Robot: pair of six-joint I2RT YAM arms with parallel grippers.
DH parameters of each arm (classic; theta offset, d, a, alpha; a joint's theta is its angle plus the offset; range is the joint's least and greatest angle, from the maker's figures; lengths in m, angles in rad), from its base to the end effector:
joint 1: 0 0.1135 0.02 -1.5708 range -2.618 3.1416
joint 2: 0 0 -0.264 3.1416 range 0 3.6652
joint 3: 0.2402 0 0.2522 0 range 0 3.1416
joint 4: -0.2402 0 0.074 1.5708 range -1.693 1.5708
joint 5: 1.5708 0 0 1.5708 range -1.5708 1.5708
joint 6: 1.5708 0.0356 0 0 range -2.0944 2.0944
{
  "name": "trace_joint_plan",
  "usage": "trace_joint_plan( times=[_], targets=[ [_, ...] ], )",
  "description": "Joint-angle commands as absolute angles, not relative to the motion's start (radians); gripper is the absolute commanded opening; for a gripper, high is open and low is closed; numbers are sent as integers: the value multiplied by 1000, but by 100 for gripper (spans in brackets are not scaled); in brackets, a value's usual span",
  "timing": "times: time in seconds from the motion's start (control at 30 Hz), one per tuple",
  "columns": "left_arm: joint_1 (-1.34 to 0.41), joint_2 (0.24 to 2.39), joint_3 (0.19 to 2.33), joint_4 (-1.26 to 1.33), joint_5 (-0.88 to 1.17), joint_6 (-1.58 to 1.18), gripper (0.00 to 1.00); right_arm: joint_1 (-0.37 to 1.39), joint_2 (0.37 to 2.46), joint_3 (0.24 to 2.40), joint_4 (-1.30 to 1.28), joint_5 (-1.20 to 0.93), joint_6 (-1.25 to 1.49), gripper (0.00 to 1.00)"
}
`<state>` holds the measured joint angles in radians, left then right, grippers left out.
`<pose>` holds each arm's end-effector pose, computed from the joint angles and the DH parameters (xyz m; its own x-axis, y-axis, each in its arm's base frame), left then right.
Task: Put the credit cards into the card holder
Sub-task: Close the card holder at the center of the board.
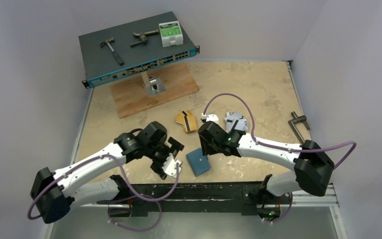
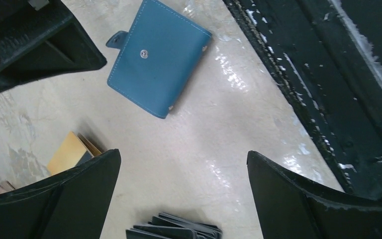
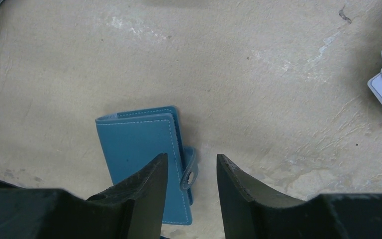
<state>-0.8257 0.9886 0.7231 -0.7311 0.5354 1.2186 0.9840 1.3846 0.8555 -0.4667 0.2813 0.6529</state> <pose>0.1113 -0.1474 0.2398 0.5733 0.5691 -0.5894 0.8172 -0.4484 0.3621 0.1587 0.2208 0.2103 -0.8043 -0.1556 -0.5735 -0.2868 0.9469 0.1453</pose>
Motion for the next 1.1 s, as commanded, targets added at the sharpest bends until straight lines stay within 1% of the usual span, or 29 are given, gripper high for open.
trace_joint_plan(
  times=[0.0, 0.07, 0.23, 0.27, 0.3, 0.43, 0.53, 0.6, 0.67, 0.73, 0.83, 0.87, 0.93, 1.0, 1.07],
  targets=[
    [-872, 1110, 815, -618, 522, 1282, 96, 972, 1371, 821, -419, 220, 643, 39],
    [-911, 1151, 817, -591, 508, 1304, 87, 971, 1373, 800, -404, 202, 649, 39],
    [-966, 1262, 843, -532, 468, 1346, 58, 969, 1361, 770, -380, 180, 660, 31],
    [-973, 1285, 854, -530, 465, 1348, 53, 969, 1361, 767, -380, 179, 659, 30],
    [-979, 1302, 863, -526, 461, 1348, 50, 969, 1361, 766, -380, 177, 658, 29],
    [-1008, 1347, 864, -531, 438, 1402, 51, 965, 1352, 767, -382, 188, 648, 27],
    [-1017, 1389, 874, -536, 416, 1420, 56, 960, 1345, 769, -381, 194, 644, 25],
    [-1026, 1413, 874, -520, 390, 1424, 62, 957, 1338, 767, -383, 198, 643, 23],
    [-1038, 1441, 885, -517, 368, 1421, 64, 953, 1333, 764, -385, 197, 639, 20],
    [-1054, 1472, 898, -514, 323, 1413, 64, 949, 1333, 761, -381, 197, 635, 16],
    [-1069, 1508, 925, -520, 269, 1400, 62, 941, 1339, 749, -365, 186, 633, 11],
    [-1070, 1513, 934, -524, 257, 1395, 62, 938, 1343, 745, -362, 179, 638, 7],
    [-1071, 1511, 939, -535, 228, 1402, 60, 937, 1348, 740, -359, 174, 643, 3],
    [-1070, 1500, 937, -562, 196, 1426, 60, 936, 1345, 734, -356, 172, 645, 0],
    [-1067, 1499, 952, -625, 155, 1449, 61, 936, 1339, 729, -358, 177, 647, 0]
  ],
)
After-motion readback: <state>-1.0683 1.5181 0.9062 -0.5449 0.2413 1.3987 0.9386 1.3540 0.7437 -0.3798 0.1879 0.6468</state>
